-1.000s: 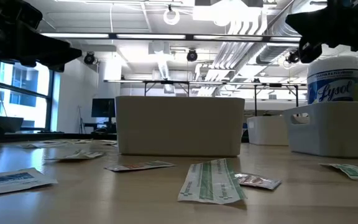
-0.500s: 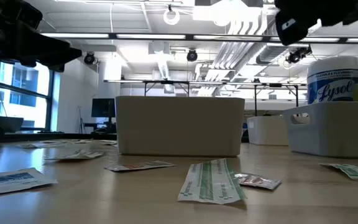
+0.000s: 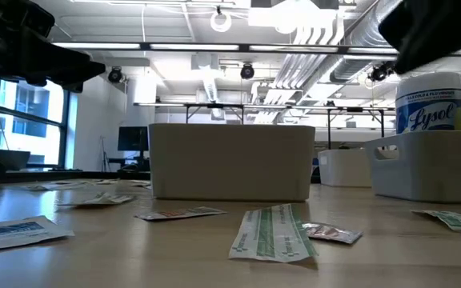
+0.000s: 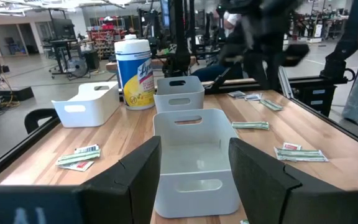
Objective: Pick & Place First Aid Supplies
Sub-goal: Put the green pad into the right gray bin
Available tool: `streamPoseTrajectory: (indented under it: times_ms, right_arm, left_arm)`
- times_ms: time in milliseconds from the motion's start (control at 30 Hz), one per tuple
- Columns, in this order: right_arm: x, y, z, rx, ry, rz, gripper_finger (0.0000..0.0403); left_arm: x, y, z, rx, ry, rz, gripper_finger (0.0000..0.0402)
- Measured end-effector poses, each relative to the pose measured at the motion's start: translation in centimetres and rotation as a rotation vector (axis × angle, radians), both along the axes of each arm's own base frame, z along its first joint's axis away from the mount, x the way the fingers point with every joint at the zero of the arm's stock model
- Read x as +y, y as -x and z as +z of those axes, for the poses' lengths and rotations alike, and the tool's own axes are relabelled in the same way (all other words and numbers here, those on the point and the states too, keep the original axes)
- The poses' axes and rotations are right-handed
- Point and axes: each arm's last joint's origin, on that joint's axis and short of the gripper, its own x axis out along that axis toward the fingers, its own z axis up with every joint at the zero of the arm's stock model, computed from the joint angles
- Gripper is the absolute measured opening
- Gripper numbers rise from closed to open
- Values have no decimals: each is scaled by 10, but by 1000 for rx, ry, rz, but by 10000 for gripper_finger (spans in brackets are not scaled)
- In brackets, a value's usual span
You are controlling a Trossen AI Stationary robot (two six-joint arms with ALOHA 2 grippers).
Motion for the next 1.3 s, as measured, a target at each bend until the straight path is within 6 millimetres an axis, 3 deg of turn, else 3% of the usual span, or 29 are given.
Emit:
streamPoseTrajectory:
  times_ms: [133,333,500,1300]
  right_arm:
    - [21,-11,-19,117,14,21,96]
    - [40,-20,-43,169,-45,-58,91]
    - [41,-17,-49,184,-58,-127,80]
    - [32,-9,-55,294,18,-132,79]
  left_arm:
    - [0,0,0,0,0,0,186]
    - [0,0,0,0,0,0,186]
    - [0,0,0,0,0,0,186]
    - [0,0,0,0,0,0,186]
